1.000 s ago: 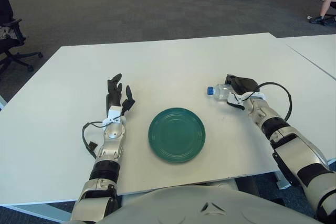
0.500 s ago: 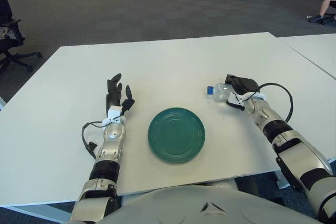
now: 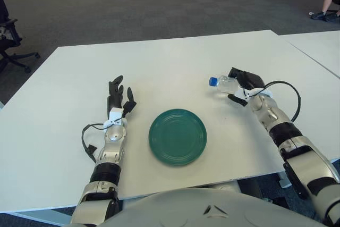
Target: Put the bottle into the plate.
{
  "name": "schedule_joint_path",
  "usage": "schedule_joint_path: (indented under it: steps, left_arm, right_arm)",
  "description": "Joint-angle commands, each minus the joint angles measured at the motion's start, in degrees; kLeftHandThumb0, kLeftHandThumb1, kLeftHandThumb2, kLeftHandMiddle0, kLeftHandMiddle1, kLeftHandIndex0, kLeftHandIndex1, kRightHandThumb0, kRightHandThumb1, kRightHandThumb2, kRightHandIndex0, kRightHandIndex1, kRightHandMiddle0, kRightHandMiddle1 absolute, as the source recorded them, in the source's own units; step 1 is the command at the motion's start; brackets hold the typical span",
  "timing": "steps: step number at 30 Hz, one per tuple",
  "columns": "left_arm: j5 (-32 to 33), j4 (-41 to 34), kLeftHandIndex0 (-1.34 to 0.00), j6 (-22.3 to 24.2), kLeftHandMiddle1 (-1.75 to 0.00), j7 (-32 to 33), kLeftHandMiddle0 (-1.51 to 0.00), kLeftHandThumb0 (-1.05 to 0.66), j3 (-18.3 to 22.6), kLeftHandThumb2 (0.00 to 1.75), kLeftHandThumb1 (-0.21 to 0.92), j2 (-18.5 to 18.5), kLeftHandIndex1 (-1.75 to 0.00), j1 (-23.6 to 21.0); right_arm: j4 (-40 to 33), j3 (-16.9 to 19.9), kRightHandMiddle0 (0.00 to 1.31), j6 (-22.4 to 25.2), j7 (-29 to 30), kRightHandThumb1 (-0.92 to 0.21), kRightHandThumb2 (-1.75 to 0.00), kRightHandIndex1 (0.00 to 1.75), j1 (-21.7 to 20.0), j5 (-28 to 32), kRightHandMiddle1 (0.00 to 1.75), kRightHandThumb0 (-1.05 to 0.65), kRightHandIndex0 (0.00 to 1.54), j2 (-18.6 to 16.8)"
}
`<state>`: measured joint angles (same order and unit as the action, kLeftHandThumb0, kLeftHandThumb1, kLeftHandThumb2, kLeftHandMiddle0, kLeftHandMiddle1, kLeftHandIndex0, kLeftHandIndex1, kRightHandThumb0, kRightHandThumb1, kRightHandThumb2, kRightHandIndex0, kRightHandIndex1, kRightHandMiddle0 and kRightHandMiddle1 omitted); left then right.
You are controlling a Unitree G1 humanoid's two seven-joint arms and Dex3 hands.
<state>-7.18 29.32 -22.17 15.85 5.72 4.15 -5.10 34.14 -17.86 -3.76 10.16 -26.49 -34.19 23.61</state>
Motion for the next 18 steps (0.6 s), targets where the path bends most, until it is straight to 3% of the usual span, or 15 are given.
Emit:
schedule_joint_path:
  steps: [1, 6, 18]
  left_arm:
    - [0.3, -0.2, 0.00, 0.3, 0.00, -0.7, -0.39, -0.72, 0.2, 0.82, 0.92, 0.6, -0.79, -0.8]
    - [0.3, -0.4, 0.00, -0.1, 0.00, -0.9, -0.39, -0.72, 0.1, 0.82, 0.92, 0.6, -0.79, -0.7]
    - [0.4, -0.4, 0.00, -0.1, 0.00, -1.5, -0.39, -0.73, 0.1, 0.82, 0.92, 0.6, -0.78, -0.8]
  right_arm:
    - [-18.2, 4.8, 0.51, 4.4, -2.9, -0.15, -1.51, 1.70, 2.2, 3.1, 1.75, 0.00, 0.75, -0.7]
    - [-25.2, 5.9, 0.51, 6.3, -4.1, -0.15, -1.50, 1.69, 4.3, 3.0, 1.75, 0.00, 0.75, -1.6]
    - [-34.2, 7.0, 0.50, 8.1, -5.6, -0.16, -1.50, 1.70, 8.2, 2.0, 1.75, 0.00, 0.75, -2.9]
